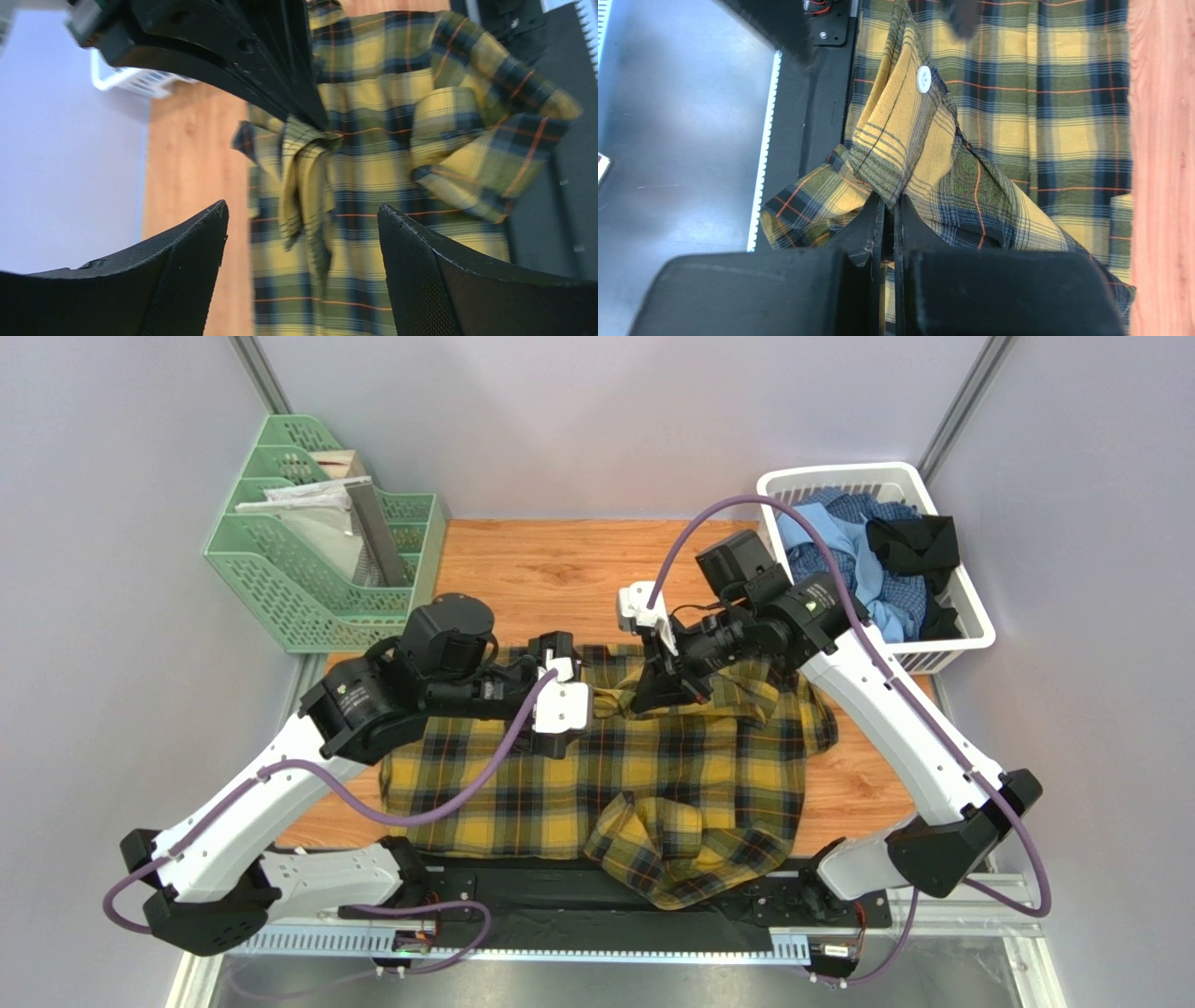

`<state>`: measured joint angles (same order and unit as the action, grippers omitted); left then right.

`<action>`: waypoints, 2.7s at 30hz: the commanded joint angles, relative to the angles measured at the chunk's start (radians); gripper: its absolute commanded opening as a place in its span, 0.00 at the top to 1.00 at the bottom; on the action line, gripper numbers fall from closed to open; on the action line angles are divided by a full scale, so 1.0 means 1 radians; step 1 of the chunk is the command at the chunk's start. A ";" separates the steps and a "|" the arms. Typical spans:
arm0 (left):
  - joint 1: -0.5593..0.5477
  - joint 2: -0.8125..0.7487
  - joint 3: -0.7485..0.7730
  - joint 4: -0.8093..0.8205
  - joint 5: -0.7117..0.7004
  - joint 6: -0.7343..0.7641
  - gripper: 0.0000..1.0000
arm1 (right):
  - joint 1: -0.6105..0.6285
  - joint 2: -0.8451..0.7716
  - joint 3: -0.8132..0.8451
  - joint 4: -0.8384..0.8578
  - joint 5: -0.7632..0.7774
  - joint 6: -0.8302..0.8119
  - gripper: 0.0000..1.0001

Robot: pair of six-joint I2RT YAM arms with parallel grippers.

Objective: Fold and stack the long sleeve shirts
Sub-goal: Fold the shirt

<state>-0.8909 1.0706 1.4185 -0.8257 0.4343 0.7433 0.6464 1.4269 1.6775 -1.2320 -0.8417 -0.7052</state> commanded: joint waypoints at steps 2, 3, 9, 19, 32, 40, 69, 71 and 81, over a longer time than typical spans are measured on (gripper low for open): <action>-0.036 0.028 0.005 0.033 -0.031 -0.235 0.21 | 0.016 0.016 0.065 0.035 0.042 -0.025 0.98; -0.043 0.031 0.002 0.042 -0.057 -0.252 0.23 | 0.019 0.021 0.076 0.026 0.047 -0.031 0.98; -0.079 0.100 -0.020 0.088 -0.175 -0.387 0.62 | 0.047 0.049 0.103 0.040 0.075 -0.034 0.97; 0.095 0.051 -0.086 0.259 -0.146 -0.987 1.00 | -0.043 -0.040 -0.016 0.317 0.412 0.176 0.20; 0.342 0.158 -0.018 0.160 -0.313 -2.018 1.00 | 0.016 -0.112 -0.154 0.637 0.413 0.343 0.00; 0.342 0.190 0.026 0.082 -0.335 -2.190 1.00 | 0.171 -0.005 -0.107 0.689 0.498 0.363 0.00; 0.342 0.144 -0.021 0.069 -0.305 -2.254 1.00 | 0.236 -0.008 -0.226 0.755 0.804 0.335 1.00; 0.342 0.135 -0.021 0.068 -0.319 -2.231 1.00 | 0.204 -0.016 -0.210 0.721 0.732 0.351 1.00; 0.584 -0.046 -0.164 0.492 -0.034 -1.325 0.07 | -0.033 -0.124 -0.125 0.565 0.265 0.299 1.00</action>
<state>-0.4259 1.1450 1.3064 -0.6052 0.2092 -1.1313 0.6834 1.3956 1.4757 -0.6109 -0.3317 -0.3634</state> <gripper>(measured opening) 0.885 0.016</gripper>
